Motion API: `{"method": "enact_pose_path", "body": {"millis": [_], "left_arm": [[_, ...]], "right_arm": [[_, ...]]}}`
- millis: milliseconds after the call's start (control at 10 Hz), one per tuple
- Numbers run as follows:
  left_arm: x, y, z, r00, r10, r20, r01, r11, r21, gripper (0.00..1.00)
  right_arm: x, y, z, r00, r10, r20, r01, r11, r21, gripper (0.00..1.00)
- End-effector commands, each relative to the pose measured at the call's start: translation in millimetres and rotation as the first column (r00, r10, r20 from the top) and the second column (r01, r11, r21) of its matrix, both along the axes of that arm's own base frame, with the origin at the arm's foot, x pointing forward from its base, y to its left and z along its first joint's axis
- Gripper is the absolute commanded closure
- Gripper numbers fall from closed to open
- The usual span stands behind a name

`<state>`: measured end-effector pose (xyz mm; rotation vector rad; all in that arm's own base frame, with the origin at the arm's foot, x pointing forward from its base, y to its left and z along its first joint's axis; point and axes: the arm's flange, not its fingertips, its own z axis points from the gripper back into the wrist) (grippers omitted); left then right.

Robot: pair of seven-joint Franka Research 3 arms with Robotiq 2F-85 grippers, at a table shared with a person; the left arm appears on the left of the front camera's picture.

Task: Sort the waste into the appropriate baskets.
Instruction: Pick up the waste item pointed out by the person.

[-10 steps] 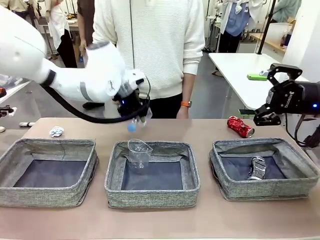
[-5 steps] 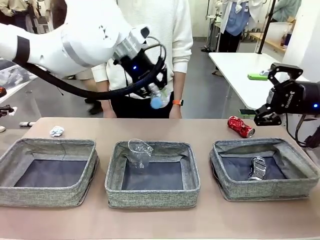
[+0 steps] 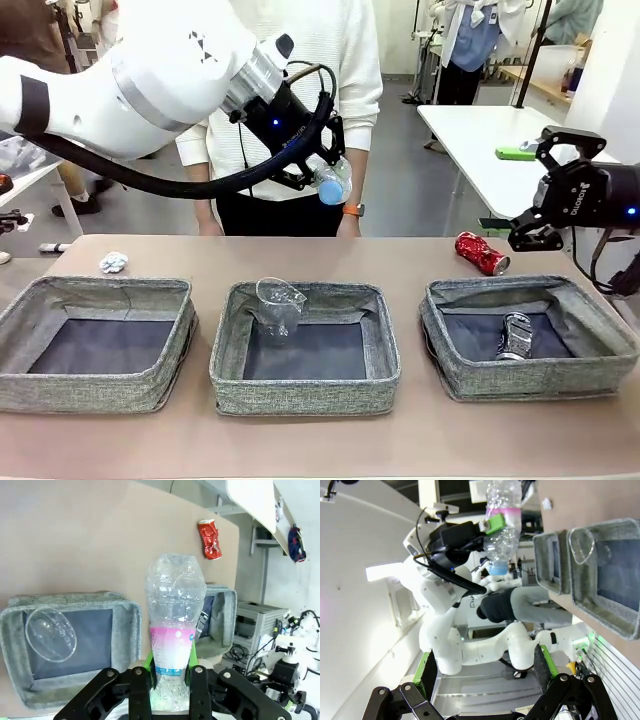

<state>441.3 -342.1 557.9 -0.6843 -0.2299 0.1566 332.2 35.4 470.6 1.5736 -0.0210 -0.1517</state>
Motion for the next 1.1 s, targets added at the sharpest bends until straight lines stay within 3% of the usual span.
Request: {"method": "enact_pose_path", "body": {"millis": [0,100,400,500,700,900,1000], "left_arm": [[-18.9,3.1,36.5,0.997,-0.070,0.031,0.068,0.996,0.050,0.77],[-43.5,0.9,89.3,0.982,-0.174,0.076,0.159,0.972,0.172,0.77],[-84.4,-21.4,167.0,0.934,-0.354,-0.039,0.336,0.839,0.428,0.77],[-92.3,-33.6,179.9,0.946,-0.311,-0.091,0.314,0.816,0.486,0.77],[-104.7,-50.6,190.3,0.974,-0.209,-0.082,0.220,0.809,0.546,0.77],[-105.7,-49.9,190.3,0.996,-0.087,-0.012,0.076,0.790,0.609,0.77],[-105.8,-49.7,190.2,0.996,-0.085,-0.012,0.074,0.787,0.612,0.77]], "right_arm": [[0.5,0.4,0.7,1.000,-0.002,0.021,0.001,1.000,0.016,0.00],[0.5,0.4,0.7,1.000,-0.002,0.021,0.001,1.000,0.016,0.00],[0.5,0.4,0.7,1.000,-0.002,0.021,0.001,1.000,0.016,0.00],[0.5,0.4,0.7,1.000,-0.002,0.021,0.001,1.000,0.016,0.00],[0.5,0.4,0.7,1.000,-0.002,0.021,0.001,1.000,0.016,0.00],[0.5,0.4,0.7,1.000,-0.002,0.021,0.001,1.000,0.016,0.00],[0.5,0.4,0.7,1.000,-0.002,0.021,0.001,1.000,0.016,0.00]]}}
